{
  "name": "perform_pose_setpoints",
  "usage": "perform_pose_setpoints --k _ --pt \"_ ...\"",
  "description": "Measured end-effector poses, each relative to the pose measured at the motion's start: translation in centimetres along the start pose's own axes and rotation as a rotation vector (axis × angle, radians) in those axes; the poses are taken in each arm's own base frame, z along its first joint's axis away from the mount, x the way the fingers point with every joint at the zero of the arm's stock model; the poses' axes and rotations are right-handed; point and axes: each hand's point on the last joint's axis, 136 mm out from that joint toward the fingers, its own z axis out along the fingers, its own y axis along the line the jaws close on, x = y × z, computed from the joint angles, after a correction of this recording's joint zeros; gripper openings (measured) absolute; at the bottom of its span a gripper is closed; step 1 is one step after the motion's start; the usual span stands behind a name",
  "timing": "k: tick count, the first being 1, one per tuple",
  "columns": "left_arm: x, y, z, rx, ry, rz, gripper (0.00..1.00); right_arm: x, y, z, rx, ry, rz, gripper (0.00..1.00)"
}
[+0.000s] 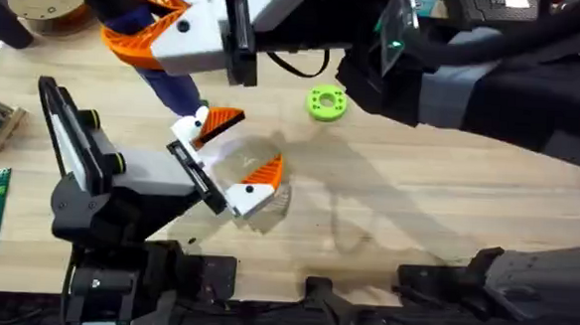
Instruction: Pick up the gripper from the table and insert it into the empty holder that is missing its gripper. Then pick up a screw, insert it into the mounting hole, and use the screwdriver to tighten it. Finally, clean up the table by picking up the vegetable and placing it into the bucket.
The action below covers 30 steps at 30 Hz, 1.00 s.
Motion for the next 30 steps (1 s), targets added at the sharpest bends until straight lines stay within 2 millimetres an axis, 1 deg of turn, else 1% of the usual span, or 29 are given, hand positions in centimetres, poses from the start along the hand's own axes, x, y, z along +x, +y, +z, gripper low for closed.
perform_pose_setpoints --k 23,30 --pt "0.00 0.00 0.00 0.000 0.000 0.000 0.995 0.35 -0.01 0.04 0.000 0.008 0.011 0.007" --pt "0.00 0.00 0.00 0.000 0.000 0.000 0.995 0.54 0.28 0.22 -0.008 0.015 0.022 0.007"
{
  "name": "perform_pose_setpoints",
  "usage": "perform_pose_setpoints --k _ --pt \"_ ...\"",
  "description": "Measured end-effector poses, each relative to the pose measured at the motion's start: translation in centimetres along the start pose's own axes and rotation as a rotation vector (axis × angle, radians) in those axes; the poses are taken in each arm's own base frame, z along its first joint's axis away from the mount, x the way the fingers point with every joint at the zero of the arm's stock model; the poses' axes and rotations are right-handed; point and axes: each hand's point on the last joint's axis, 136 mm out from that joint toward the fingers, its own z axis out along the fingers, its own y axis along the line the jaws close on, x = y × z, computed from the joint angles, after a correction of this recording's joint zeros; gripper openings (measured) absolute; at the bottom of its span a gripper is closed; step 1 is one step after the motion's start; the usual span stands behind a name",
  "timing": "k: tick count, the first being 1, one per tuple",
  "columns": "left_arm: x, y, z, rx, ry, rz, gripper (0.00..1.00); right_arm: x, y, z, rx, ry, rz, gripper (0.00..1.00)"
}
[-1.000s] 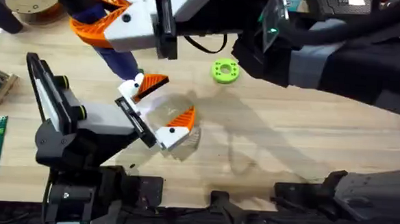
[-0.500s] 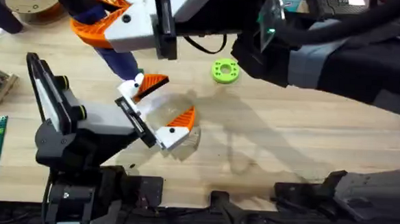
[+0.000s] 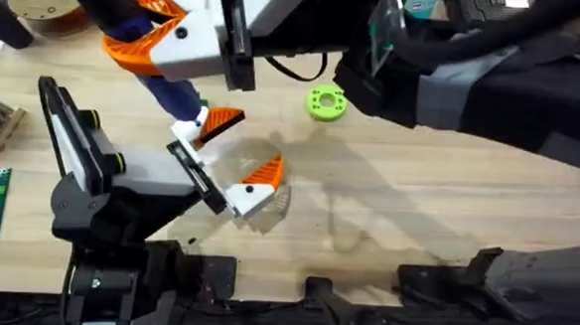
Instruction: Pick up the gripper from the table and insert it into the empty holder that is missing its gripper. Then pick up a screw, insert it into the mounting hole, and use the screwdriver to tighten it. Finally, clean up the table by picking up the vegetable and placing it into the bucket.
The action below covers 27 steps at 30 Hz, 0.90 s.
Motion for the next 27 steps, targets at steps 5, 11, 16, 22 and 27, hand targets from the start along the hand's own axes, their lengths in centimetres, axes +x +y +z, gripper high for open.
perform_pose_setpoints --k 5,11,16,22,27 --pt "0.00 0.00 0.00 0.000 0.000 0.000 0.995 0.11 -0.02 0.03 0.000 0.001 0.001 0.007" --pt "0.01 0.00 0.00 0.000 0.000 -0.001 0.995 0.65 -0.08 0.16 -0.001 0.006 0.008 0.007" --pt "0.01 0.00 0.00 0.000 0.000 -0.001 0.996 0.65 -0.08 0.16 -0.001 0.006 0.008 0.007" --pt "0.01 0.00 0.00 0.000 0.000 -0.001 0.996 0.65 -0.08 0.16 -0.001 0.006 0.008 0.007" --pt "0.01 0.00 0.00 0.000 0.000 -0.001 0.996 0.65 -0.08 0.16 -0.001 0.006 0.008 0.007"
